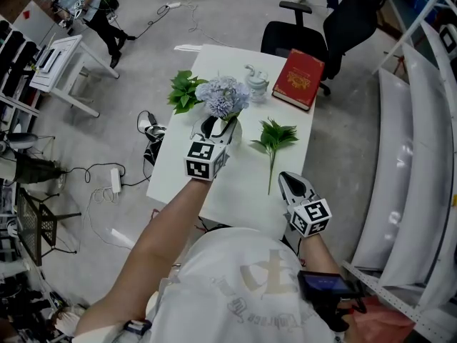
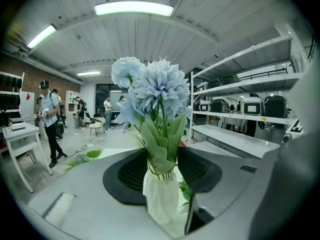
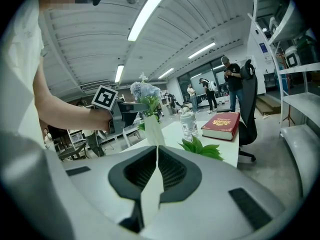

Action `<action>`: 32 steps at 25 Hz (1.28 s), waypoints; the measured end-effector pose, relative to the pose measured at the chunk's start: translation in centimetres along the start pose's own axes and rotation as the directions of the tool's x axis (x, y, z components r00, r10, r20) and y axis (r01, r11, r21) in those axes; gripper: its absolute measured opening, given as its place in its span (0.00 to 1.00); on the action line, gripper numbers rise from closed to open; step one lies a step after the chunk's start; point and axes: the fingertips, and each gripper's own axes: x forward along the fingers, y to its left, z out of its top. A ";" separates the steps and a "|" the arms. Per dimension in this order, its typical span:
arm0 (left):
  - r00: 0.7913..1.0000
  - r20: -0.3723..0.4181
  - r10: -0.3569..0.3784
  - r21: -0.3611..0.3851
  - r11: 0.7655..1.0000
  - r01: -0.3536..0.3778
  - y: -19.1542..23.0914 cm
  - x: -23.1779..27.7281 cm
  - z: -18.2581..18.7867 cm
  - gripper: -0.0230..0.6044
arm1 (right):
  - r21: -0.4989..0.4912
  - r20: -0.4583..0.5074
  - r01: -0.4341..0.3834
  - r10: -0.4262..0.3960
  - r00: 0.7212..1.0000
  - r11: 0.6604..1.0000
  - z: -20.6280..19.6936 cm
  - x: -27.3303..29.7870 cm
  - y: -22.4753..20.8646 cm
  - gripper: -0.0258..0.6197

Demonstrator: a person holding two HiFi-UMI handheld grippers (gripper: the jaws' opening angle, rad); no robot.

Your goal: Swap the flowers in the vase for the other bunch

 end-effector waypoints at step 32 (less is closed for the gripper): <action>0.974 0.226 0.016 0.022 1.000 -0.022 -0.5 -3.5 5.7 0.09 | -0.002 -0.003 -0.013 0.013 1.000 1.000 -0.4 -0.2 0.2 0.06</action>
